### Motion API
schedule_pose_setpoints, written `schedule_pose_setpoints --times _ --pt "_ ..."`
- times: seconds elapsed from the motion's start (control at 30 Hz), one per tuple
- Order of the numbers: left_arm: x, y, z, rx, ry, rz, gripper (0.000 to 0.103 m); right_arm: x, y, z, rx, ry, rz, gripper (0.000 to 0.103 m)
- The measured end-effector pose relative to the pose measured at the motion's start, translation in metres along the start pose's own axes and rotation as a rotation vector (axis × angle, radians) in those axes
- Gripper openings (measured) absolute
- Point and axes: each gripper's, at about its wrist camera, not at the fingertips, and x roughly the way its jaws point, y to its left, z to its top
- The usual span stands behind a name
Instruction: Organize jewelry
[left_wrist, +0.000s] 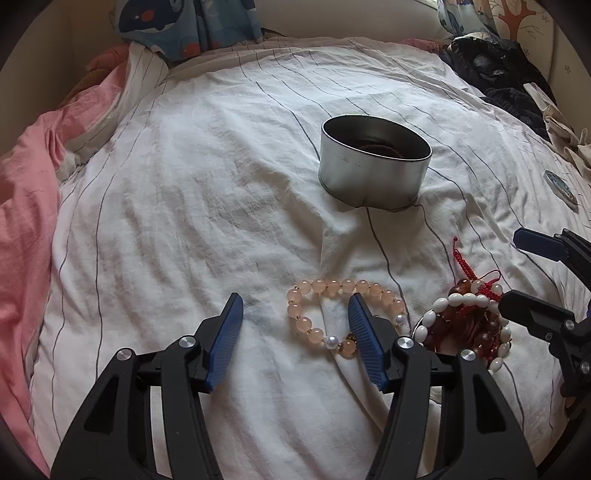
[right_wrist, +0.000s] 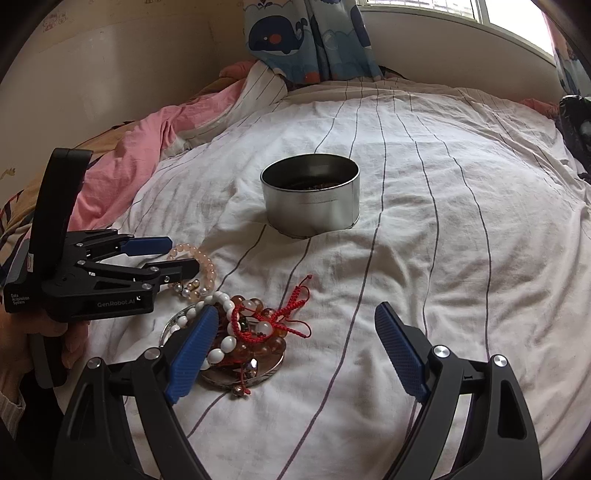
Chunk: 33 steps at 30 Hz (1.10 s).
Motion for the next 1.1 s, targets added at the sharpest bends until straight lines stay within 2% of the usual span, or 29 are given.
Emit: schedule_pose_setpoints --times 0.17,0.27,0.77,0.83,0.93,1.1 --pt "-0.002 -0.002 0.0 0.016 -0.011 0.023 0.071 0.001 -0.002 0.0 0.007 0.002 -0.001 0.083" --pt "-0.003 -0.003 0.001 0.019 -0.015 0.029 0.074 0.001 0.0 0.0 -0.001 0.003 0.0 0.083" --pt "-0.001 -0.005 0.0 0.034 -0.012 0.043 0.076 0.007 -0.004 0.0 0.016 0.02 -0.018 0.083" --pt "-0.001 -0.005 0.0 0.034 -0.011 0.045 0.076 0.006 -0.009 0.0 0.036 0.014 -0.043 0.083" --pt "0.0 -0.003 0.0 0.033 -0.008 0.049 0.077 0.003 -0.026 0.0 0.097 0.006 -0.126 0.083" --pt "0.001 -0.002 0.0 0.037 -0.005 0.046 0.077 0.002 -0.049 0.0 0.187 0.017 -0.158 0.083"
